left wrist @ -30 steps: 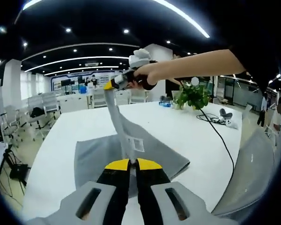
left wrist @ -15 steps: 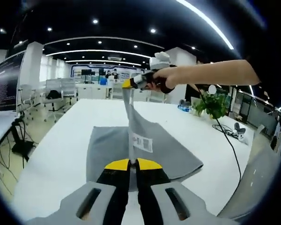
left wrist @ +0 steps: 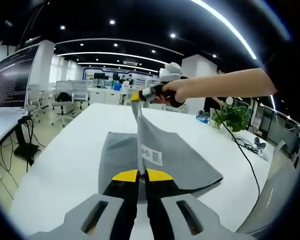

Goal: Fold the towel on the table until its edges align and the towel forms a compact rectangular stack.

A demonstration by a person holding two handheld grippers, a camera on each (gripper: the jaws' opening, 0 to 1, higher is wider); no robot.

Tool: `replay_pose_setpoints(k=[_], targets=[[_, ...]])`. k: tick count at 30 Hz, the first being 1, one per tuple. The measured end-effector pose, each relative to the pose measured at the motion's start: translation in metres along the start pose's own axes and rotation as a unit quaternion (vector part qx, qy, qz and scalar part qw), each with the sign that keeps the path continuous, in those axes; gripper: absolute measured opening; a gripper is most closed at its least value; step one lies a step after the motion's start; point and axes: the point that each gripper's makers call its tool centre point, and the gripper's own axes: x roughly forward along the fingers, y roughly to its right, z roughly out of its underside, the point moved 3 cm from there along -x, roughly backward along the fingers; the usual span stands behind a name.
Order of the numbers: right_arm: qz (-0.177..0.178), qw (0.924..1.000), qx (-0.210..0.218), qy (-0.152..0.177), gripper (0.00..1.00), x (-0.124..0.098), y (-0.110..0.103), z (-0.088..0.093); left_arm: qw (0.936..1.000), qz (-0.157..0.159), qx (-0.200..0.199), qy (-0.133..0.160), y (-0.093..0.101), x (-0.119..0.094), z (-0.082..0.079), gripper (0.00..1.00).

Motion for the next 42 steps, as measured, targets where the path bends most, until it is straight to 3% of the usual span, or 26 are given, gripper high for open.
replay_pose_setpoints(k=[6,12,18,25,29,42], targets=[[0.012,0.9999,-0.003,0.001,0.00,0.019,0.011,0.005,0.9999,-0.006,-0.014,0.004,-0.008,0.007,0.000,0.04],[0.020,0.9997,0.004,-0.009,0.00,0.034,0.013,0.026,0.9989,-0.029,-0.031,-0.020,-0.028,0.017,0.025,0.04],[0.024,0.9994,0.009,-0.024,0.00,0.060,0.017,0.048,0.9932,-0.070,-0.085,-0.037,-0.046,0.024,0.054,0.04],[0.034,0.9988,0.015,-0.032,0.00,0.074,0.014,0.062,0.9913,-0.097,-0.076,-0.048,-0.055,0.032,0.068,0.04],[0.044,0.9983,0.020,-0.034,0.00,0.085,0.016,0.075,0.9883,-0.109,-0.091,-0.055,-0.063,0.037,0.076,0.05],[0.060,0.9969,0.003,-0.050,0.01,0.110,0.020,0.102,0.9880,-0.112,-0.084,-0.065,-0.065,0.041,0.085,0.05]])
